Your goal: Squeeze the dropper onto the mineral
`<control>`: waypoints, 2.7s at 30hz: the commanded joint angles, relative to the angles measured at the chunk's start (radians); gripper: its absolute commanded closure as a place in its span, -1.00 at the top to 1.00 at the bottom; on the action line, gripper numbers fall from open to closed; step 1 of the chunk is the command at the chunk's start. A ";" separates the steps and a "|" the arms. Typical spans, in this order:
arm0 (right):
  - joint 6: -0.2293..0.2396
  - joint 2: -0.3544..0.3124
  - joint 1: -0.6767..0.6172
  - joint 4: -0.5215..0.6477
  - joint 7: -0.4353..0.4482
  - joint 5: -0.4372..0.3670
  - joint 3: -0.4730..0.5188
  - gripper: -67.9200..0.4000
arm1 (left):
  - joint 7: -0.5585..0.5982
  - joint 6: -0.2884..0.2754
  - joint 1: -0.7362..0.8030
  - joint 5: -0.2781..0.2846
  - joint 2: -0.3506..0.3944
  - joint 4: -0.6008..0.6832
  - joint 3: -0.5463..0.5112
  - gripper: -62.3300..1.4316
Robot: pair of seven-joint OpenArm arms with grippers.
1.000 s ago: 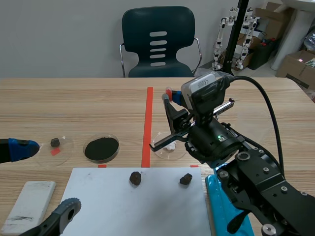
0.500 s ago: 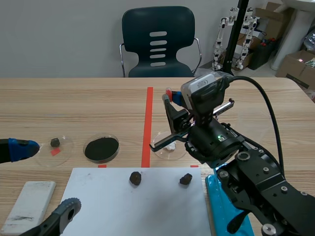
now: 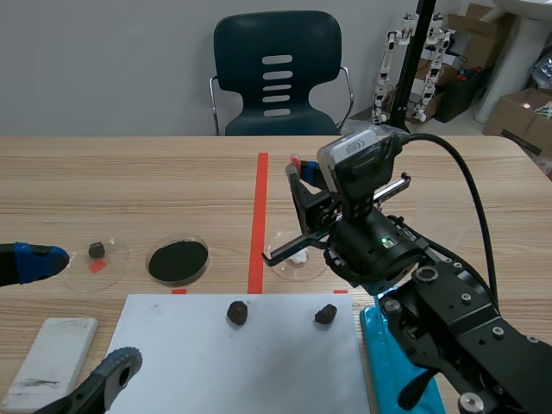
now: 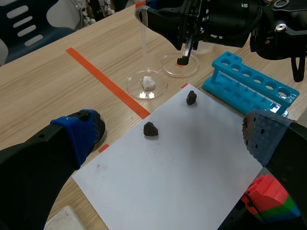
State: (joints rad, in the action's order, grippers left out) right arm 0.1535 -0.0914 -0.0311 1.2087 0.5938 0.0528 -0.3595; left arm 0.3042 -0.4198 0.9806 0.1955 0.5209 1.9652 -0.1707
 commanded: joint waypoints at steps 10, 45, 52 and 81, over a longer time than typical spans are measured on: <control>0.000 -0.003 0.017 0.011 0.014 -0.011 0.005 -0.95 | 0.017 0.002 -0.003 0.011 -0.003 0.010 0.003 1.00; 0.004 -0.030 0.002 0.053 0.000 -0.068 0.005 -0.90 | 0.017 0.002 -0.003 0.011 -0.003 0.010 0.003 1.00; 0.004 -0.073 -0.093 0.197 -0.021 -0.068 0.005 -0.90 | 0.017 0.002 -0.003 0.011 -0.003 0.010 0.003 1.00; 0.240 -0.183 -0.991 0.821 0.241 -0.023 0.493 -0.96 | 0.017 0.002 -0.003 0.010 -0.003 0.010 0.003 1.00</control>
State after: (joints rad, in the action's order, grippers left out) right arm 0.3878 -0.2745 -1.0306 2.0315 0.8177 0.0483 0.1318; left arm 0.3042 -0.4198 0.9806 0.1951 0.5209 1.9652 -0.1707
